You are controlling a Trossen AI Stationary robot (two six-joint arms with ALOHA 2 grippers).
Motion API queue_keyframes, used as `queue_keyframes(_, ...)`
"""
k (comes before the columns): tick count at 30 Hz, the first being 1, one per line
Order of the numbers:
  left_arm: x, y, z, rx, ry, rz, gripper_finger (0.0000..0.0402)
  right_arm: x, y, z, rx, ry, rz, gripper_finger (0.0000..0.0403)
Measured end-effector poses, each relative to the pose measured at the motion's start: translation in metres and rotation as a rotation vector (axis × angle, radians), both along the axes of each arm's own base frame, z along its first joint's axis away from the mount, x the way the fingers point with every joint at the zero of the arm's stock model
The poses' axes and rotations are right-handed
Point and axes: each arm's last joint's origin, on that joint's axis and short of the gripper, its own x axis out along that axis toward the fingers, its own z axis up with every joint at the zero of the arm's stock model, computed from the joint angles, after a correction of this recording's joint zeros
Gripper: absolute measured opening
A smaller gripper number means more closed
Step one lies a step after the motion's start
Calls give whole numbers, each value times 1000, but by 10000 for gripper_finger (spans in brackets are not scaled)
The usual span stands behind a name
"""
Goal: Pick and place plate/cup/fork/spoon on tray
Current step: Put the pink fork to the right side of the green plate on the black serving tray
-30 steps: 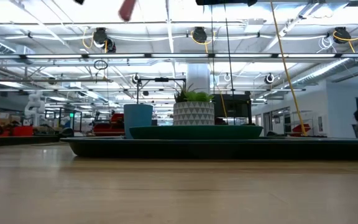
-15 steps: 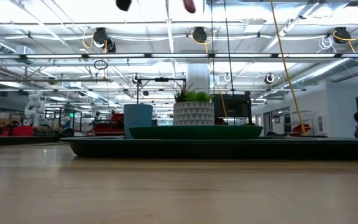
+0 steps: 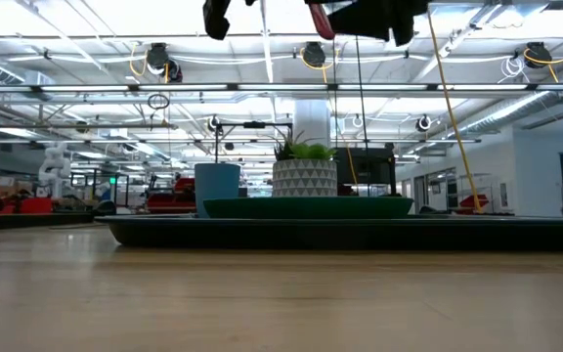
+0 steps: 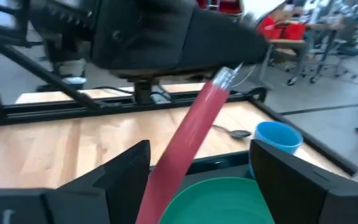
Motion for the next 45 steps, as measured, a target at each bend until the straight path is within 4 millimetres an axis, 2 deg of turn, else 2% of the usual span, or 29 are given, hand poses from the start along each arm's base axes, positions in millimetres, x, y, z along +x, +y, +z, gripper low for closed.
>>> queue_keyframes(5,0,1,-1,10,10,0,5,2,-10,-7,48,5,28,218)
queue_keyframes(15,1,2,-1,2,5,-15,5,4,-16,-9,90,-31,145,111)
queue_keyframes(23,1,0,0,47,23,-37,15,4,-16,-10,83,-26,167,47)
queue_keyframes(27,1,-2,0,81,32,-83,16,4,-15,-10,84,-21,176,30)
queue_keyframes(30,1,-3,0,74,29,-108,40,2,-15,-9,78,-11,200,22)
queue_keyframes(37,-12,-6,13,99,88,-128,158,-13,-16,5,63,29,224,18)
queue_keyframes(41,-21,-6,22,103,123,-133,203,-24,-16,7,6,75,77,18)
queue_keyframes(45,-22,-6,20,125,153,-135,219,-33,-14,4,-85,103,-131,18)
